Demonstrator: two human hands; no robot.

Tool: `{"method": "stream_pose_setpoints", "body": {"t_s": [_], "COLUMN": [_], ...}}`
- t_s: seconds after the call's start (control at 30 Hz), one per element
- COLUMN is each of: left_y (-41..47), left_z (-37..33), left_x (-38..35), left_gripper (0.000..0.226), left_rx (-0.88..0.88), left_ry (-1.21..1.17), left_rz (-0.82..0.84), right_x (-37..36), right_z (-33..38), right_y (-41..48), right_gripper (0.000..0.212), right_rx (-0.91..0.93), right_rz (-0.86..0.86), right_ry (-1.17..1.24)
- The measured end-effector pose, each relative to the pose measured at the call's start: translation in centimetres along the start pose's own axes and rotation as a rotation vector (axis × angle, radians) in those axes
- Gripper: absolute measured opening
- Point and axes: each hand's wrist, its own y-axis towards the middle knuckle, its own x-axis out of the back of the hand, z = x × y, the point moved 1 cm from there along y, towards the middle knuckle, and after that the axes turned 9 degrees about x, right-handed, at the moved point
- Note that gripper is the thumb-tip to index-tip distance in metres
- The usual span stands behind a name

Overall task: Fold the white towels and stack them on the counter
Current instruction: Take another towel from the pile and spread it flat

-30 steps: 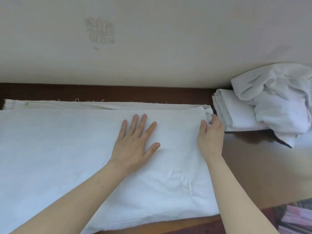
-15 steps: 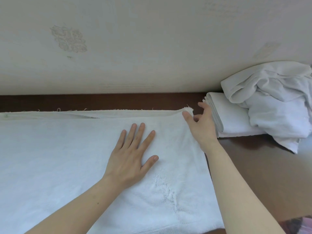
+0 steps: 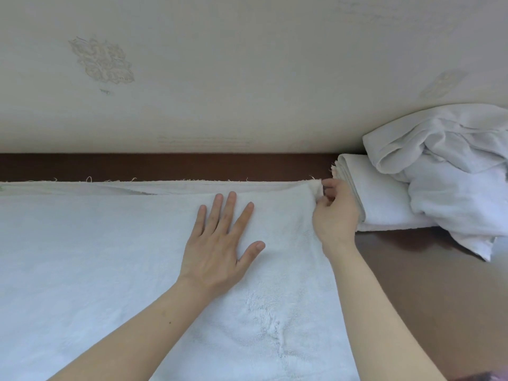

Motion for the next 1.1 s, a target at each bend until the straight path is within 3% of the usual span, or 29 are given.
{"method": "stream_pose_setpoints", "body": {"t_s": [0.17, 0.33, 0.43, 0.53, 0.6, 0.7, 0.8, 0.9, 1.1], "left_y": [-0.1, -0.2, -0.3, -0.3, -0.3, -0.6, -1.0, -1.1, -1.2], "left_z": [0.2, 0.0, 0.1, 0.1, 0.1, 0.2, 0.3, 0.2, 0.2], "left_x": [0.0, -0.1, -0.2, -0.2, -0.1, 0.0, 0.2, 0.4, 0.5], "left_gripper": [0.071, 0.069, 0.068, 0.068, 0.068, 0.067, 0.065, 0.065, 0.069], "left_rx": [-0.036, -0.017, -0.021, -0.020, -0.015, -0.046, -0.101, -0.124, -0.091], "left_ry": [-0.037, -0.037, -0.042, -0.043, -0.049, -0.079, -0.117, -0.122, -0.125], "left_rz": [-0.024, -0.058, -0.074, -0.080, -0.085, -0.106, -0.131, -0.131, -0.096], "right_x": [0.1, -0.2, -0.7, -1.6, -2.0, -1.8, -1.2, -1.3, -0.5], "right_z": [-0.5, 0.7, 0.6, 0.6, 0.5, 0.6, 0.2, -0.2, 0.3], "right_y": [0.6, 0.8, 1.1, 1.4, 1.9, 2.8, 3.2, 3.1, 4.2], "right_gripper": [0.023, 0.040, 0.058, 0.066, 0.056, 0.039, 0.029, 0.009, 0.016], "right_rx": [-0.187, -0.386, -0.344, -0.140, -0.056, -0.123, -0.219, -0.136, 0.049], "right_rz": [0.088, 0.421, 0.496, 0.411, 0.398, 0.354, 0.144, 0.109, 0.279], "right_ry": [0.122, 0.407, 0.368, 0.154, 0.059, 0.244, 0.420, 0.067, -0.323]}}
